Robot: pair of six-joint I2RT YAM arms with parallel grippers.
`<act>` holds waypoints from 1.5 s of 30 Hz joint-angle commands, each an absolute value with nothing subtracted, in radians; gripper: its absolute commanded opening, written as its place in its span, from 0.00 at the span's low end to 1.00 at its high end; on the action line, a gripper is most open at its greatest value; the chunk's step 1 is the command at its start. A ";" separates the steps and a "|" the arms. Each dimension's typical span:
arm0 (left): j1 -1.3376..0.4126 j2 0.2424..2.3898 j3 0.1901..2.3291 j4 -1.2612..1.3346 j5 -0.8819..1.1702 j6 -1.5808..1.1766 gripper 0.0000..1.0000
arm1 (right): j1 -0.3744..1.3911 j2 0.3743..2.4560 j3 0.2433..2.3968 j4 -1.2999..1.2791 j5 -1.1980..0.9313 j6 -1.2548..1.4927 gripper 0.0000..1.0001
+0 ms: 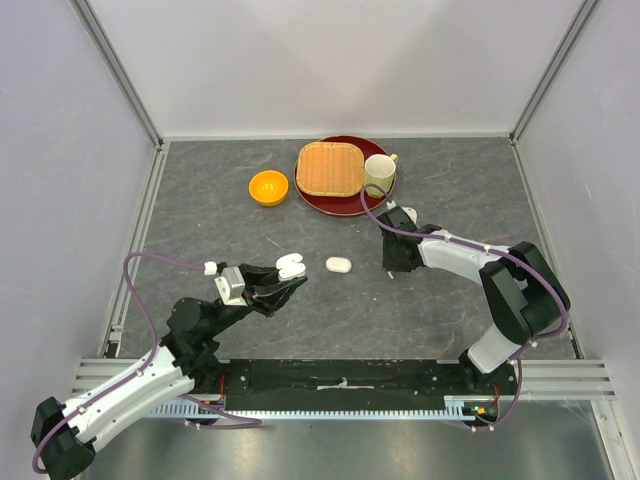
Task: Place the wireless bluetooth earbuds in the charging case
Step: Pick up the earbud from the center of the board, then place the earbud in the charging case.
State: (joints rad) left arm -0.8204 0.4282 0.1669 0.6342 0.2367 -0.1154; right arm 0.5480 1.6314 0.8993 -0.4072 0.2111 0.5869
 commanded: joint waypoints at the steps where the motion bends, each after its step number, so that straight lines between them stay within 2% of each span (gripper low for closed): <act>1: -0.822 0.429 0.172 0.680 0.225 -0.143 0.02 | 0.549 1.629 0.885 -0.416 0.204 0.574 0.32; 3: -0.822 0.430 0.172 0.680 0.225 -0.144 0.02 | 0.551 1.628 0.884 -0.416 0.201 0.574 0.31; 6: -0.822 0.430 0.170 0.680 0.227 -0.146 0.02 | 0.552 1.620 0.884 -0.419 0.198 0.574 0.24; 7: -0.822 0.431 0.170 0.680 0.227 -0.147 0.02 | 0.551 1.612 0.885 -0.419 0.195 0.577 0.17; 11: -0.824 0.433 0.172 0.680 0.229 -0.147 0.02 | 0.551 1.591 0.890 -0.422 0.192 0.581 0.11; 13: -0.824 0.434 0.173 0.681 0.229 -0.147 0.02 | 0.551 1.562 0.894 -0.425 0.184 0.587 0.04; 16: -0.822 0.434 0.175 0.680 0.229 -0.147 0.02 | 0.551 1.502 0.902 -0.420 0.157 0.587 0.00; 24: -0.824 0.448 0.176 0.683 0.219 -0.155 0.02 | 0.584 1.293 0.914 -0.359 0.135 0.601 0.00; 37: -0.822 0.495 0.176 0.747 0.207 -0.179 0.02 | 0.847 0.987 0.870 -0.163 0.405 0.690 0.00; 45: -0.822 0.532 0.169 0.814 0.199 -0.166 0.02 | 0.936 0.876 0.831 -0.008 0.451 0.753 0.00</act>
State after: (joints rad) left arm -0.8204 0.5140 0.1665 0.7151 0.2161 -0.1532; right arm 0.9043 0.9123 0.8421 -0.1329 0.3931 0.7044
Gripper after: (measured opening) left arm 0.354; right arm 0.162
